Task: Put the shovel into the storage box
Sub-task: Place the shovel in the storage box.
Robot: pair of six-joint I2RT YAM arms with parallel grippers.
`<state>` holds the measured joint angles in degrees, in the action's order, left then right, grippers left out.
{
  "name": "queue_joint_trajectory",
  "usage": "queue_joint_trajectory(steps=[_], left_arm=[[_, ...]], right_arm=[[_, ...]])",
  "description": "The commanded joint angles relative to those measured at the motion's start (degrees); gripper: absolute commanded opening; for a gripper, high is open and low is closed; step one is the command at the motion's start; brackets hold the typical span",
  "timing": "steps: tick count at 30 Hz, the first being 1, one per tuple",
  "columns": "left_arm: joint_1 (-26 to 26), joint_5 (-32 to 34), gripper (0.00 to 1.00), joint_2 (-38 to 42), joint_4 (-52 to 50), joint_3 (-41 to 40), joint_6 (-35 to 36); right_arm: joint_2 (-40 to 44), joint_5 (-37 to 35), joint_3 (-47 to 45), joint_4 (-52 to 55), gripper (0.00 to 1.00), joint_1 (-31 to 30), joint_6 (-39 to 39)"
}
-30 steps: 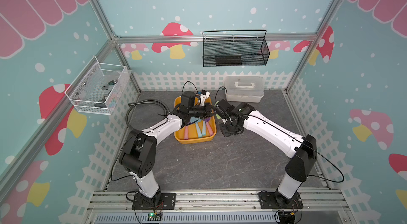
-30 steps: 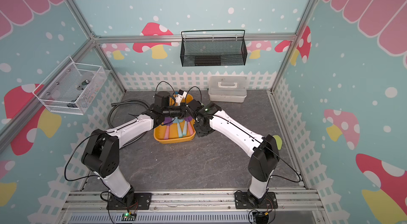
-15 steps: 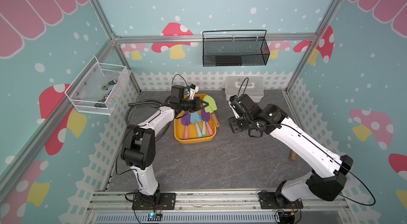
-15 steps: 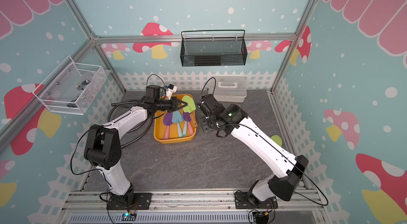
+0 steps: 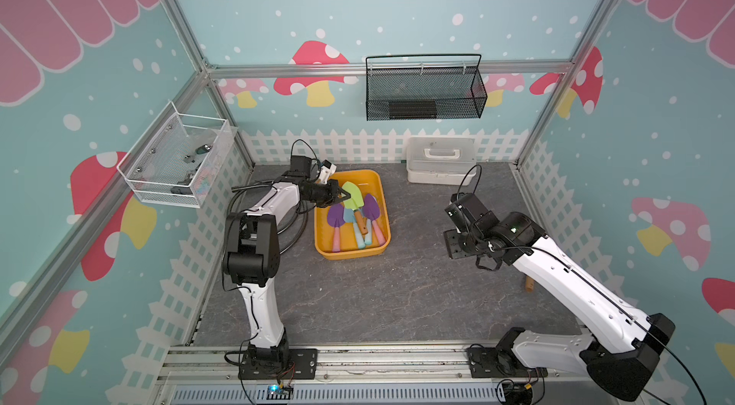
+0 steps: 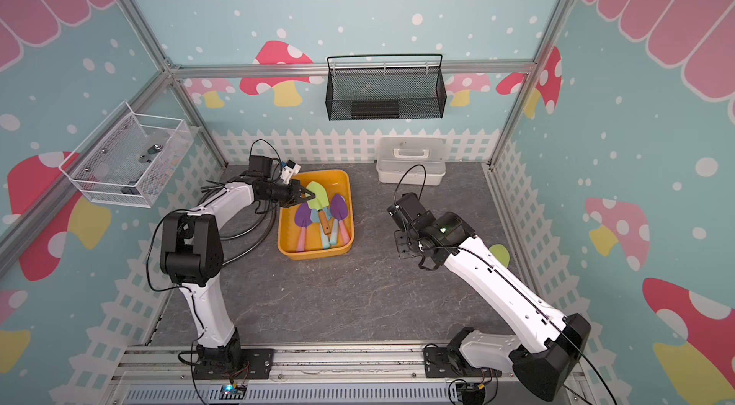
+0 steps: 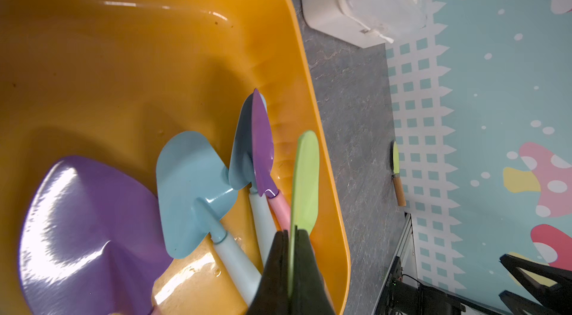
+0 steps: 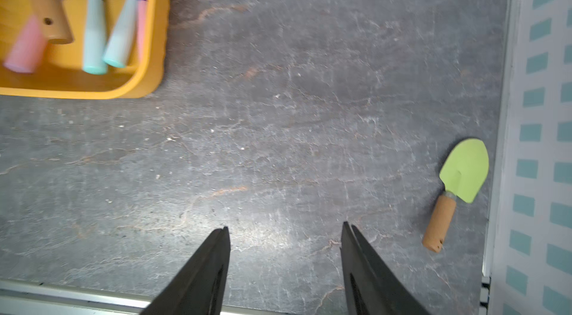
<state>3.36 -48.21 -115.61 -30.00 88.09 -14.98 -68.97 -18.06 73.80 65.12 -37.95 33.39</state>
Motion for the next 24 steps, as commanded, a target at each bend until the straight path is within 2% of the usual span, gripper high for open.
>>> queue_joint_trajectory(steps=[1, 7, 18, 22, 24], left_arm=[[-0.41, -0.99, 0.00, -1.71, -1.38, 2.67, 2.28], [-0.72, -2.07, 0.00, -7.59, -3.95, 7.98, 2.59], [-0.20, -0.74, 0.00, -10.99, -4.54, 7.24, 2.69], [-0.02, -0.92, 0.03, -11.65, -4.63, 7.45, 1.98], [0.07, -0.90, 0.09, -11.96, -4.87, 7.44, 1.89]], right_arm=[[3.94, -0.02, -3.02, 0.46, 0.60, 2.15, 1.77], [8.77, 1.26, -6.77, 2.07, 0.60, 5.21, 2.46], [8.78, 1.10, -7.44, 3.04, 0.61, 7.87, 2.81], [8.46, 1.19, -7.31, 3.04, 0.66, 8.48, 2.92], [8.36, 1.50, -7.27, 3.04, 0.67, 8.75, 2.69]])
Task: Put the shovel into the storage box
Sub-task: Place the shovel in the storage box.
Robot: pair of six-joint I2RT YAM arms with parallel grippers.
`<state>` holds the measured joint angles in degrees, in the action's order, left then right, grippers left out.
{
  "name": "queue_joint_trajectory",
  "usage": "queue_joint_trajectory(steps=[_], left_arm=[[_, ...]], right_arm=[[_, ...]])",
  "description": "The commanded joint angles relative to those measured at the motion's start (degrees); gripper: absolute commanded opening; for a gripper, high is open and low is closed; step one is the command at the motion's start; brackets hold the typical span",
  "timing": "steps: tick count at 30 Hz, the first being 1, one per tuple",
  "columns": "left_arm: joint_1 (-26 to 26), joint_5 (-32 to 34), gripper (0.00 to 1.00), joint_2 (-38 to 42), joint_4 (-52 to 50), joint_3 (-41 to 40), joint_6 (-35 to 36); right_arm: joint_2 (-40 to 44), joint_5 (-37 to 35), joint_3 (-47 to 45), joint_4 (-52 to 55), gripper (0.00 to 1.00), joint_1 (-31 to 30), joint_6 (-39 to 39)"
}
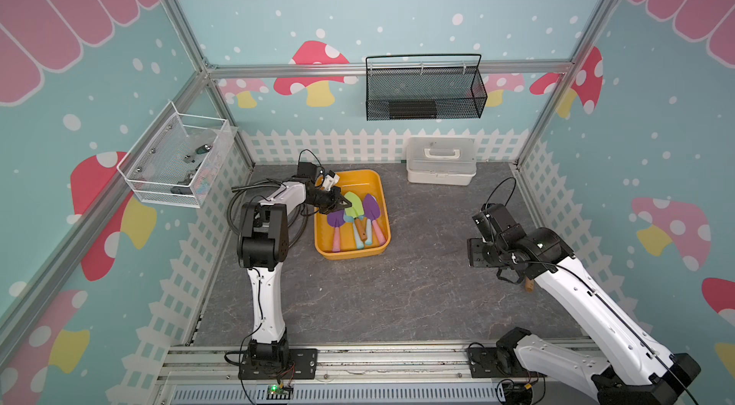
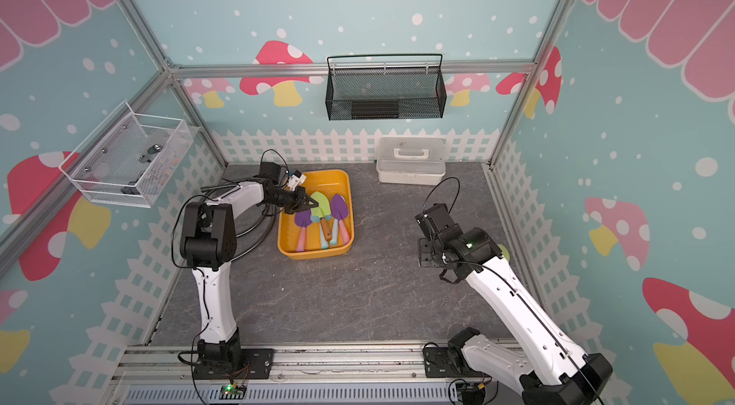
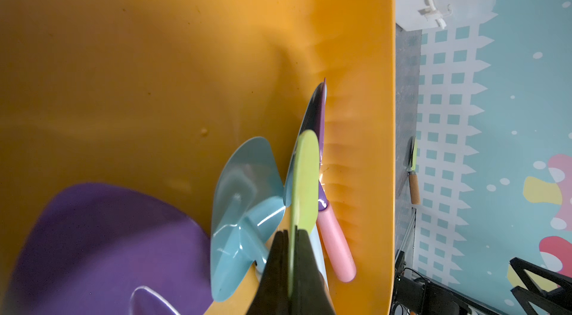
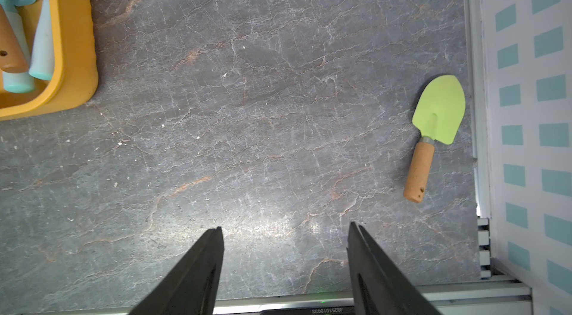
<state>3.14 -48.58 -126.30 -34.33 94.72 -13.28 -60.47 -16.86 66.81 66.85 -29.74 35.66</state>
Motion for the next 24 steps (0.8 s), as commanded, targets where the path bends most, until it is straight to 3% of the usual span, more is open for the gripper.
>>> queue_joint_trajectory(steps=[1, 4, 9, 19, 24], left_arm=[[0.42, -0.47, 0.10, -1.40, -0.64, 0.83, 0.18], [0.90, -0.22, 0.22, -1.67, -0.81, 0.92, 0.09], [1.17, -0.22, 0.32, -1.08, -0.84, 0.82, -0.26], [0.26, 0.96, 0.41, 5.25, -1.83, 1.76, -0.70], [-0.32, 2.04, 0.41, 9.33, -4.43, 3.88, -0.15]], right_arm=[[-0.11, 0.34, -0.20, 1.31, 0.67, 0.69, 0.29], [0.01, 0.27, -0.10, 1.27, 0.67, 1.02, 0.11], [0.25, 0.19, -0.50, 1.14, 0.68, 1.77, 0.20], [-0.01, 0.29, -2.78, -0.96, 0.70, 7.64, 0.55], [-0.84, -1.80, -4.67, -2.32, 0.75, 14.97, 0.34]])
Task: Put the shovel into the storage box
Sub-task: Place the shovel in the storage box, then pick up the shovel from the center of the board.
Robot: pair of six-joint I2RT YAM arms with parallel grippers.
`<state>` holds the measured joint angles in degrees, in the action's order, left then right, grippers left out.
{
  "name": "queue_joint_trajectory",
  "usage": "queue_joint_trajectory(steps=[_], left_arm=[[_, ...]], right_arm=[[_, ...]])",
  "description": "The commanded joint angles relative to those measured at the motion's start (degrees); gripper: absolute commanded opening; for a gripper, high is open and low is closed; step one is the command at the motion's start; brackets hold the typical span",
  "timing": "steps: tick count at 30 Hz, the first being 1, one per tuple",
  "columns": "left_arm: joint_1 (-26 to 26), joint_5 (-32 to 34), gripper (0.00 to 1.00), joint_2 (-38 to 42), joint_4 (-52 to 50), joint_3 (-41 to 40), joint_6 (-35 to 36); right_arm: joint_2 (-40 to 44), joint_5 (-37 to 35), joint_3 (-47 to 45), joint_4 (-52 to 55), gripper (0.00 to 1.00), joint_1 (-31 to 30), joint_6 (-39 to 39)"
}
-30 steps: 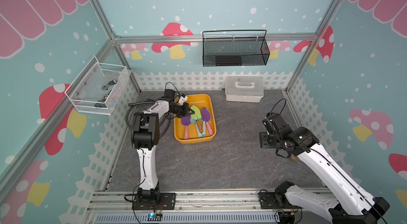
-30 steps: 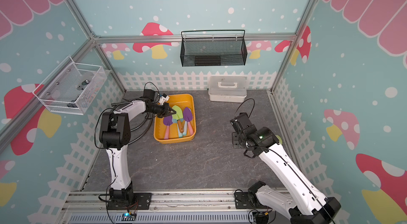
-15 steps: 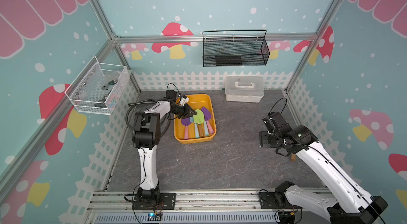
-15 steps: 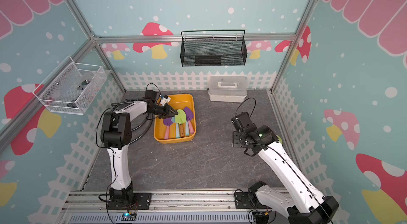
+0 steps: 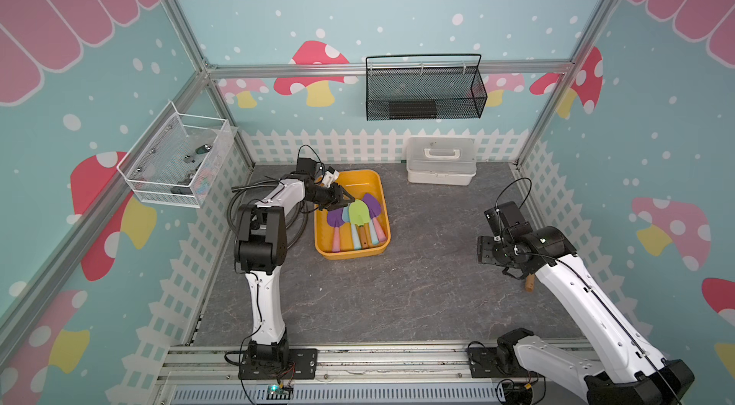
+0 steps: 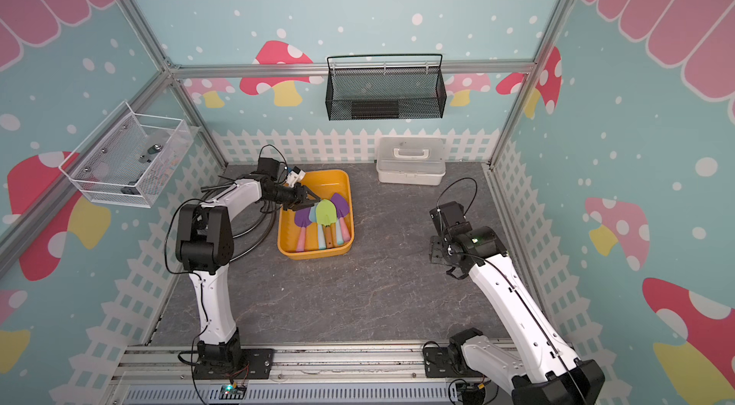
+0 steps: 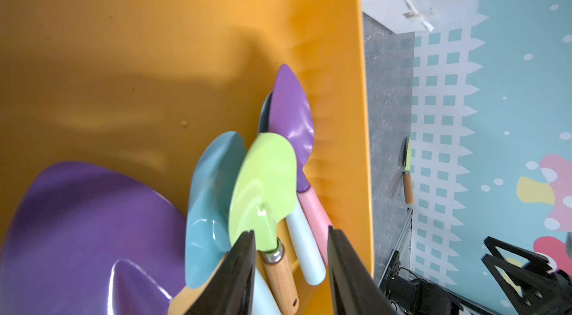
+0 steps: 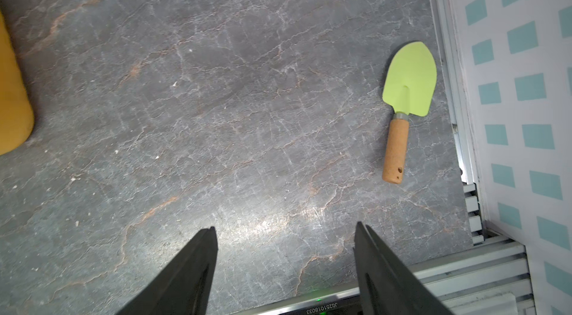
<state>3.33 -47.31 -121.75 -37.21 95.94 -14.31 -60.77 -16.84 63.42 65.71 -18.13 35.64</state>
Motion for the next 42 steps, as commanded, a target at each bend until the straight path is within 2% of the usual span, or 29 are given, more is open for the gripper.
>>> queue_joint_trajectory(steps=[1, 6, 10, 14, 19, 24, 33, 38, 42], left_arm=[[-0.52, 0.77, 0.41, 6.04, -1.50, 2.67, 0.86], [0.13, 0.43, 0.42, 12.37, -1.46, 2.03, 0.33], [0.71, -0.24, 0.42, 17.10, -0.49, -0.36, 0.21], [0.69, -1.38, 0.42, 19.94, 0.99, -2.51, -0.27], [0.71, -1.88, 0.42, 21.61, 1.35, -4.05, -0.69], [0.71, -3.03, 0.42, 23.64, 3.38, -6.70, -1.47], [0.62, -3.06, 0.42, 24.68, 3.37, -8.55, -1.50], [0.62, -2.87, 0.42, 25.64, 3.63, -10.09, -1.45], [0.63, -2.81, 0.42, 25.87, 3.68, -9.99, -1.62]], right_arm=[[-0.83, -1.87, -1.83, -1.73, 0.76, 5.45, 0.06], [-4.76, -0.25, -7.56, -8.05, 0.77, 17.56, -0.87], [-8.81, 3.28, -11.97, -14.19, 0.77, 24.52, -1.70], [-12.63, 2.60, -12.36, -15.97, 0.76, 26.35, -2.06], [-12.38, 0.74, -15.66, -17.69, 0.76, 29.73, -0.57], [-13.42, 4.27, -19.45, -21.81, 0.76, 34.01, 0.49], [-18.77, 8.43, -19.30, -26.17, 0.73, 40.59, -3.83], [-22.51, 11.24, -19.33, -28.83, 0.68, 44.07, -5.66], [-25.79, 12.33, -19.13, -30.25, 0.60, 44.74, -6.37]])
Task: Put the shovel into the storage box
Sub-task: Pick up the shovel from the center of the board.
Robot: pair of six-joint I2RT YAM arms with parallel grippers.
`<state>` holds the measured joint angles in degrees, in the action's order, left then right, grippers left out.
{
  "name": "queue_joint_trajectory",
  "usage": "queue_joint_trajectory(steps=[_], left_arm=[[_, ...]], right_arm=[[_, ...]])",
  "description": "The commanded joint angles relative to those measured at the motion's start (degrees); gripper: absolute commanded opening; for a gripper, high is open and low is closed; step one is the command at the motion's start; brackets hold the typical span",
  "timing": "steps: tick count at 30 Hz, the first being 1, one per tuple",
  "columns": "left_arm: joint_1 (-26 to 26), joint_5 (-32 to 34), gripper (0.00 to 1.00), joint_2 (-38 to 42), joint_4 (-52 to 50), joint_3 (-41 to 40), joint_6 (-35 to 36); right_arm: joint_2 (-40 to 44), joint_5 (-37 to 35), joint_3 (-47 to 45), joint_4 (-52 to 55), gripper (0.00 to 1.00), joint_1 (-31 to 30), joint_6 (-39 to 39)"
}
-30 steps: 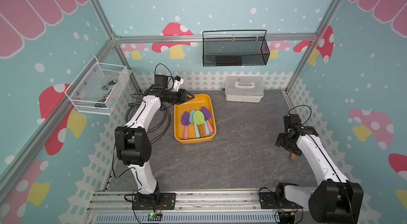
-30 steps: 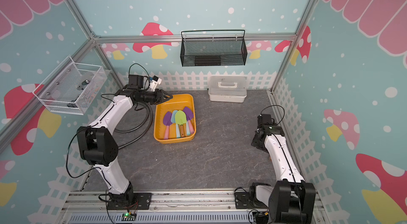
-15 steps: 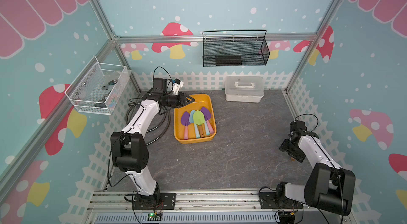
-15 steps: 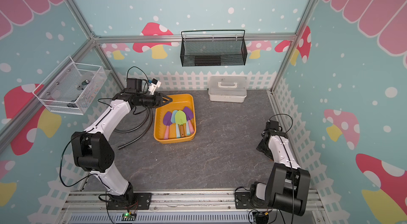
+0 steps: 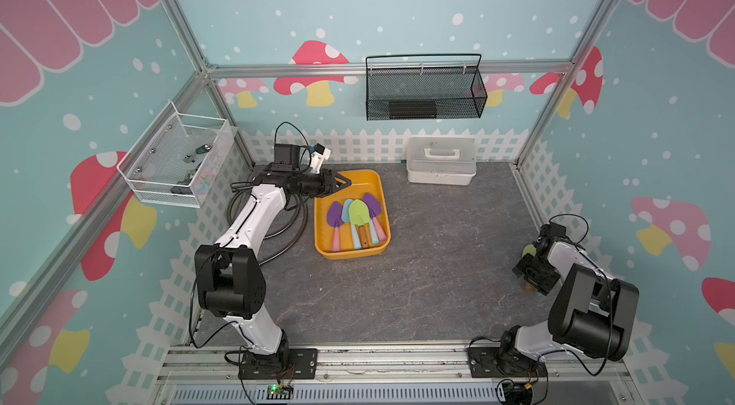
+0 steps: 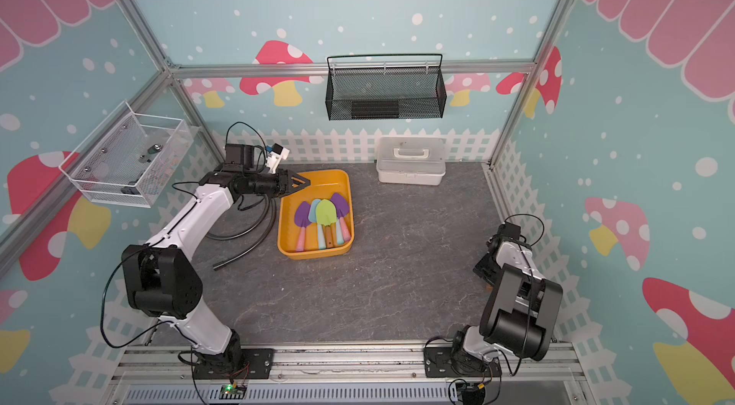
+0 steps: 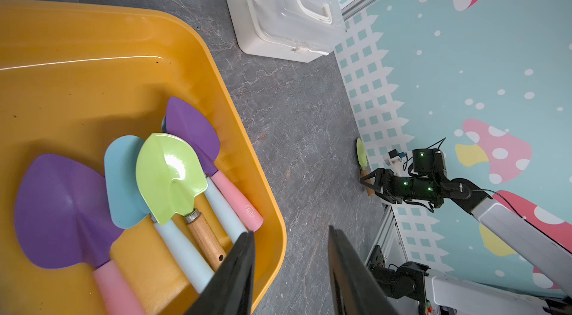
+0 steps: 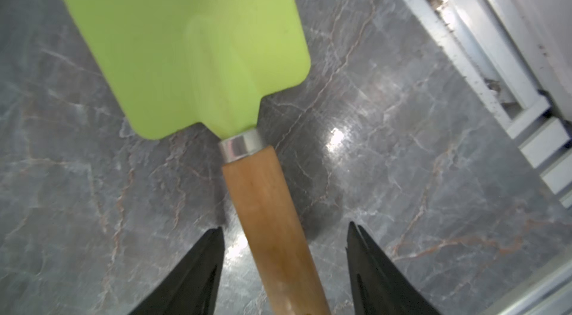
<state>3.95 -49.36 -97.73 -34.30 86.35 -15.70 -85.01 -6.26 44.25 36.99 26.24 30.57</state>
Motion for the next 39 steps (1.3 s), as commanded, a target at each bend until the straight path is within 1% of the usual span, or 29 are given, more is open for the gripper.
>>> queue_joint_trajectory(steps=[1, 2, 4, 6, 8, 9, 11, 12, 16, 18, 20, 22, 24, 29, 34, 36, 39], left_arm=[[0.03, -0.81, 0.42, 1.84, 0.73, -0.39, -0.29], [0.09, -0.81, 0.42, 1.89, 0.73, -0.39, -0.36], [0.10, -0.77, 0.42, 1.93, 0.73, -0.48, -0.38], [0.10, -0.80, 0.42, 2.01, 0.81, -0.65, -0.47], [0.21, -0.87, 0.42, 2.02, 0.97, -0.85, -0.55], [0.32, -0.84, 0.42, 1.95, 1.16, -0.83, -0.64], [0.58, -0.92, 0.43, 1.94, 1.76, -1.12, -1.05], [0.75, -1.07, 0.44, 1.85, 2.30, -1.25, -1.37], [1.97, -1.74, 0.47, 1.60, 5.58, -2.22, -3.45], [2.83, -2.60, 0.48, 1.28, 8.16, -2.80, -5.34], [3.77, -3.03, 0.50, 0.91, 10.83, -3.20, -7.24], [5.06, -3.33, 0.51, 0.38, 12.31, -3.18, -8.27], [6.42, -3.50, 0.51, -0.32, 13.57, -3.11, -9.11], [9.28, -4.06, 0.53, -1.45, 16.84, -3.73, -11.62], [11.29, -4.54, 0.53, -1.70, 22.10, -5.84, -15.49], [12.01, -4.07, 0.50, -1.67, 23.89, -6.60, -16.45], [13.05, -3.06, 0.47, -1.50, 24.61, -7.30, -16.64]], right_arm=[[-2.00, 2.06, -0.11, -1.86, 0.57, 0.41, -1.38], [-2.41, 2.24, -0.20, -2.39, 0.53, 0.48, -1.47], [-3.20, 2.47, -0.30, -2.77, 0.40, 0.57, -1.73], [-3.62, 3.76, -0.21, -2.76, 0.22, 0.65, -2.16], [-3.07, 4.62, -0.43, -2.60, 0.10, 0.65, -2.35], [-2.44, 5.10, -0.68, -2.46, 0.05, 0.66, -2.57], [-1.07, 6.08, -0.83, -1.71, 0.01, 0.56, -3.04], [-0.25, 6.72, -0.70, -1.09, 0.00, 0.50, -3.38], [4.29, 10.10, 0.22, 2.48, 0.00, -0.16, -4.49], [7.51, 11.46, 1.31, 5.08, 0.00, -1.90, -4.73], [10.18, 11.88, 2.98, 7.78, 0.00, -5.00, -4.51], [12.27, 11.85, 5.28, 10.36, 0.00, -9.78, -3.85], [13.58, 11.29, 8.32, 13.09, 0.00, -16.02, -2.76], [13.21, 13.46, 14.93, 16.43, 0.00, -29.39, 0.15], [9.28, 14.93, 22.42, 18.91, 0.00, -41.72, 0.57], [6.61, 14.24, 26.50, 20.48, 0.00, -47.18, 0.37], [3.05, 12.12, 31.39, 21.94, 0.00, -53.15, 0.38]])
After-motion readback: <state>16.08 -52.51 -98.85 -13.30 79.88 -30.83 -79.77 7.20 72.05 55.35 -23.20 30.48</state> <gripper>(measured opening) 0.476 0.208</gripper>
